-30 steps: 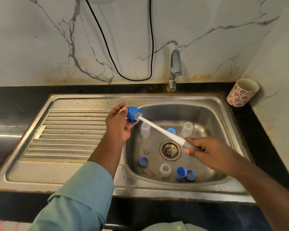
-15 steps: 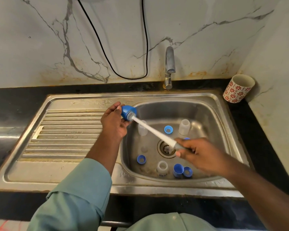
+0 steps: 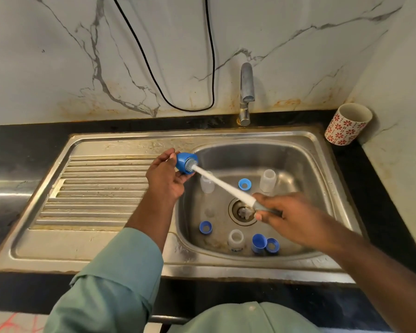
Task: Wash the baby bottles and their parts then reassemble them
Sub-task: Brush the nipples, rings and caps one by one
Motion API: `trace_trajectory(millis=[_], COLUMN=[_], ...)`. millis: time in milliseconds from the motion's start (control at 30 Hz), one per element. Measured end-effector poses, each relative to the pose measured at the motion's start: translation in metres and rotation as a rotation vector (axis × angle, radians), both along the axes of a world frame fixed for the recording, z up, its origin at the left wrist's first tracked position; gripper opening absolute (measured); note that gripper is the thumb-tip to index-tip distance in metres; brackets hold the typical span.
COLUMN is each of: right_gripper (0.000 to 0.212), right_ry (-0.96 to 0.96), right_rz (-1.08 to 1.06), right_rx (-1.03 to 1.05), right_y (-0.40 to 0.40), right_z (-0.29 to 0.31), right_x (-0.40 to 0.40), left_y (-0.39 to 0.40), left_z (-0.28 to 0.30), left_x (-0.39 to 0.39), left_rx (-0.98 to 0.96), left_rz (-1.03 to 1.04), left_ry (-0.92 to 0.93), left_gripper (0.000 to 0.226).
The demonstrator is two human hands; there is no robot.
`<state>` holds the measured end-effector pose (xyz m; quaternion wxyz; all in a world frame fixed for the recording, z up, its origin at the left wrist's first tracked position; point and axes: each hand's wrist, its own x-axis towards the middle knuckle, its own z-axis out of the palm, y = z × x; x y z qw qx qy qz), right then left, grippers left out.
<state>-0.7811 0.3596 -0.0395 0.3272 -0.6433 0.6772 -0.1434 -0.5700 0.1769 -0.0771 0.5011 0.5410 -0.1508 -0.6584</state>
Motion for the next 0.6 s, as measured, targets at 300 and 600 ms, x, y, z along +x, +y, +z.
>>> trace_trajectory(millis=[300,600], right_gripper=[0.055,0.024], right_ry=[0.352,0.220], right_rz=[0.187,0.040], right_rx=[-0.087,0.154], right_y=[0.001,0.018], right_z=[-0.001,0.004], right_x=[-0.005,0.022], left_y=[0.002,0.005], left_z=[-0.003,0.002], left_x=[0.006,0.001], left_rx=[0.024,-0.052], left_rz=[-0.012,-0.037], left_ry=[-0.030,-0.099], left_gripper=[0.014,0.016])
